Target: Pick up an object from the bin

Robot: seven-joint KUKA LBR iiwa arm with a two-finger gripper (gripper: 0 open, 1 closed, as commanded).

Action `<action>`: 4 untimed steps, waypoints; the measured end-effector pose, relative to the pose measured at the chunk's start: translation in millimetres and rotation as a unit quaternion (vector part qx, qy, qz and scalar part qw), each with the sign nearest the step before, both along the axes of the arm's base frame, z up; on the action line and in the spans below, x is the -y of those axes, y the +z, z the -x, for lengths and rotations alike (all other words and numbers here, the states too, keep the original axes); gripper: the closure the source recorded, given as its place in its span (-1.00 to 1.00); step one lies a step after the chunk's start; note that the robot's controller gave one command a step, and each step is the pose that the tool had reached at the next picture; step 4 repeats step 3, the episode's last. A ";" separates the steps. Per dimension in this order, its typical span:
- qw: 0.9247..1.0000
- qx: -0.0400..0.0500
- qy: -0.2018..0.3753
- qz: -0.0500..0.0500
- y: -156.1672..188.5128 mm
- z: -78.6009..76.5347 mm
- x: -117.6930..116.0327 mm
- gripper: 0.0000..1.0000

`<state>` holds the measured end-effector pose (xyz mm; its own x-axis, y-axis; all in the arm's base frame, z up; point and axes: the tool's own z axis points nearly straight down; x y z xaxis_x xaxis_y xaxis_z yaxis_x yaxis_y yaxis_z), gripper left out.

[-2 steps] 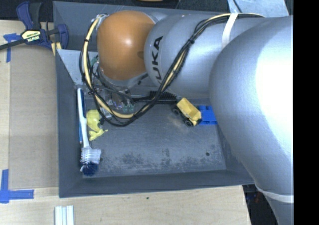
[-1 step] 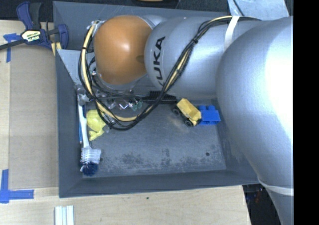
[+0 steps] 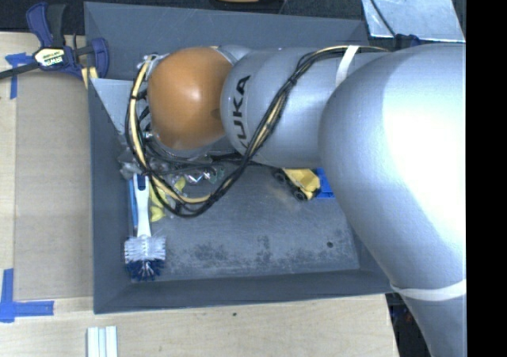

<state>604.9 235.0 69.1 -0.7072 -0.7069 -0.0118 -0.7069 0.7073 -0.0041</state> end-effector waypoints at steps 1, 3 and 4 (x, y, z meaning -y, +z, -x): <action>0.986 0.007 0.166 0.000 4.3 -1.4 -10.8 1.00; 0.986 0.001 0.165 0.002 38.4 2.2 -9.2 1.00; 0.986 0.001 0.165 0.002 38.4 2.2 -9.2 1.00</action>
Offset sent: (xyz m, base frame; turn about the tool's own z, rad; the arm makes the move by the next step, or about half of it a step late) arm 0.0000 0.0000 0.0000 0.0000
